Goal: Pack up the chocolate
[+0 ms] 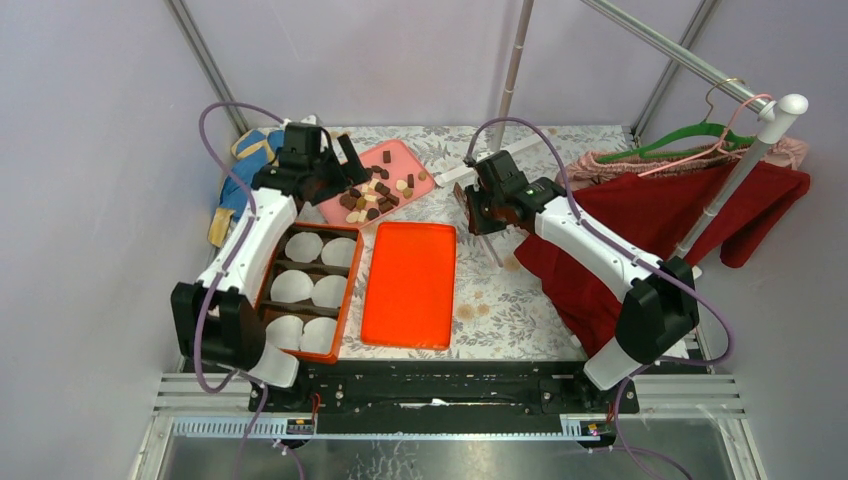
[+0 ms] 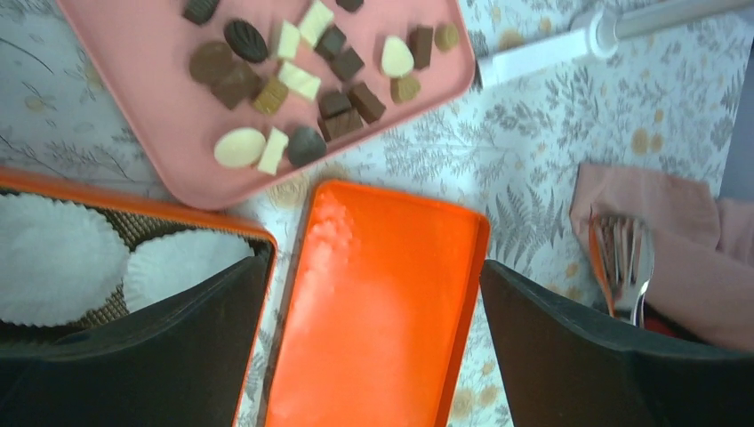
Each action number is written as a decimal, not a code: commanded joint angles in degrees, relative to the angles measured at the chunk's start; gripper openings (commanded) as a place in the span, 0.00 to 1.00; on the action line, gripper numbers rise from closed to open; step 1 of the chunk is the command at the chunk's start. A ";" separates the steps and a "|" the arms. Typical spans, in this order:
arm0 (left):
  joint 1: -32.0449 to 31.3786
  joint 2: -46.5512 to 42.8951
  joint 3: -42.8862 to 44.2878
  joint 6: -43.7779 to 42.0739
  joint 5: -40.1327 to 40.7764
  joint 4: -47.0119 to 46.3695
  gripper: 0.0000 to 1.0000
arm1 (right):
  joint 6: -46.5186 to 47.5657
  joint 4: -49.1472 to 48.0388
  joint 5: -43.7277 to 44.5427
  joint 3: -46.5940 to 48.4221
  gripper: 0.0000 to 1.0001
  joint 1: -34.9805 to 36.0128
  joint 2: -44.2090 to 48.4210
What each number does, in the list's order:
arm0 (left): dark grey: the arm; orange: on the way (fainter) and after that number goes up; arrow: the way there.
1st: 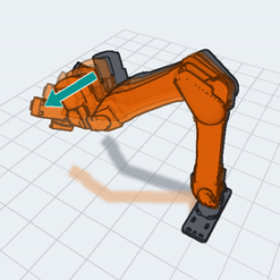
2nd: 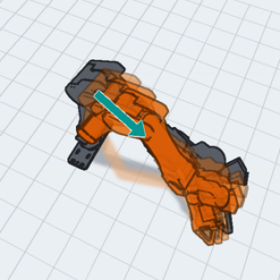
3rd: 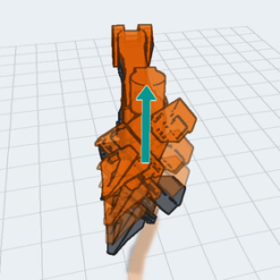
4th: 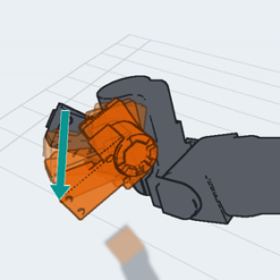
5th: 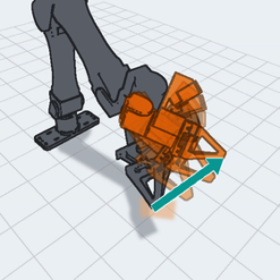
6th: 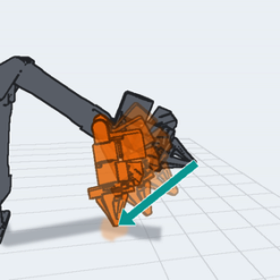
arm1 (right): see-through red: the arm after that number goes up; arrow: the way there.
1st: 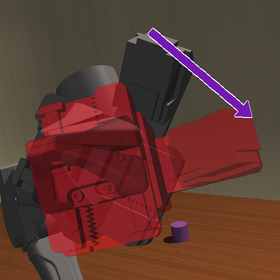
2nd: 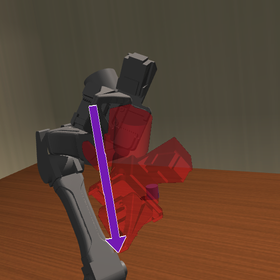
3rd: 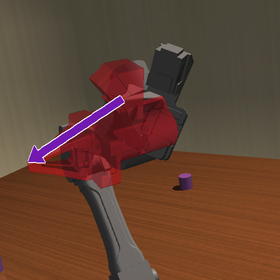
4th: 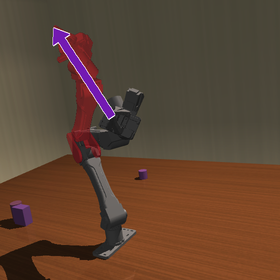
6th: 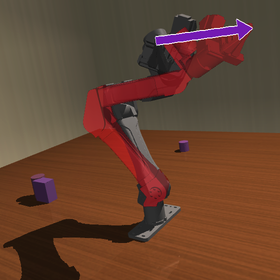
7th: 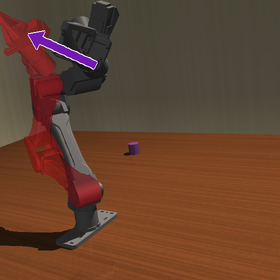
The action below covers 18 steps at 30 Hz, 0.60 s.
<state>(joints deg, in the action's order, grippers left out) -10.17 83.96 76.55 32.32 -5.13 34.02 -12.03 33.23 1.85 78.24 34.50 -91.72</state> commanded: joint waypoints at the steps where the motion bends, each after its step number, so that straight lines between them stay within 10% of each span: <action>1: 3.65 5.51 6.31 0.48 -1.55 -2.02 0.99 | 1.31 3.04 -4.51 2.27 0.10 0.52 3.38; 18: 8.92 38.47 39.33 -1.32 -0.08 -1.84 0.99 | -1.33 1.95 -7.77 1.38 0.10 0.53 0.70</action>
<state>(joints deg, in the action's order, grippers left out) -2.68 116.64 106.85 32.14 -6.17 33.87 -12.08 36.53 -4.27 78.26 34.52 -90.91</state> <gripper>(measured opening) 0.986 0.253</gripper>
